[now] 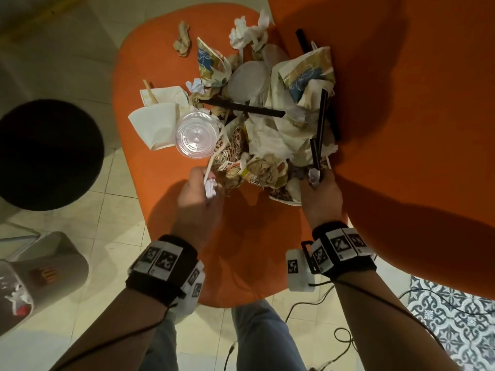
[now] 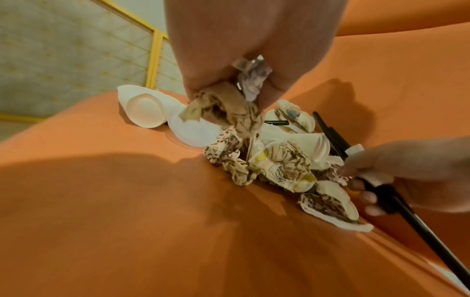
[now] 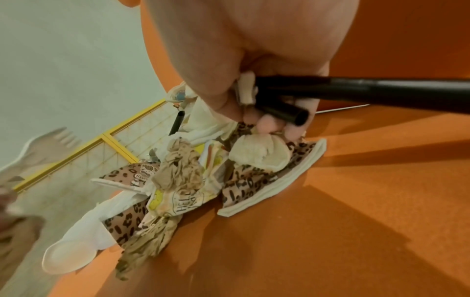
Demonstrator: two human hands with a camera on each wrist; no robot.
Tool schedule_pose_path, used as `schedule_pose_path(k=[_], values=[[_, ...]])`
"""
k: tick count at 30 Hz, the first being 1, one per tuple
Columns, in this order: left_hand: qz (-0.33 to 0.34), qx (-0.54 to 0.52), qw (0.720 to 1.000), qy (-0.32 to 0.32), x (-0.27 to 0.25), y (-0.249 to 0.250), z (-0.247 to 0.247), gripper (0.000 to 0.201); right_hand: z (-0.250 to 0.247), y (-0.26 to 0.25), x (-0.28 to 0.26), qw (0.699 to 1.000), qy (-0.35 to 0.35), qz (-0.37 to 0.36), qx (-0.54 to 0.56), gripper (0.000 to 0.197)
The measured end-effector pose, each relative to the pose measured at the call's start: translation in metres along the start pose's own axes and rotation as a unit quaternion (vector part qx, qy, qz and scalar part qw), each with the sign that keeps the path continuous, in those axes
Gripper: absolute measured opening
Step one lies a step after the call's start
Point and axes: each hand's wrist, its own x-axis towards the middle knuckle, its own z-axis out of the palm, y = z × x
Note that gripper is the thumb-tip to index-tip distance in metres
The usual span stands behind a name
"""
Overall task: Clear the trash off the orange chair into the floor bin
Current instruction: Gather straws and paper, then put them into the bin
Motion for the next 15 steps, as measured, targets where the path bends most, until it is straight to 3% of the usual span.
schedule_pose_path(k=[2, 5, 8, 11, 15], values=[[-0.052, -0.062, 0.997, 0.009, 0.016, 0.005, 0.007, 0.015, 0.003, 0.000, -0.001, 1.000, 0.006, -0.004, 0.012, 0.038], [-0.086, -0.022, 0.996, 0.033, 0.046, 0.018, 0.019, 0.040, 0.008, 0.001, -0.002, 0.999, 0.013, -0.024, 0.020, 0.032], [-0.135, 0.010, 0.991, 0.009, 0.066, 0.031, 0.029, 0.055, 0.014, 0.006, -0.008, 0.996, 0.005, -0.084, -0.013, 0.024], [-0.111, 0.022, 0.994, 0.003, 0.068, 0.032, 0.039, 0.060, 0.021, 0.004, -0.011, 0.991, -0.021, -0.113, -0.065, 0.038], [-0.115, 0.047, 0.992, 0.010, 0.071, 0.024, 0.044, 0.063, 0.029, -0.010, -0.006, 0.990, -0.042, -0.089, -0.100, 0.054]])
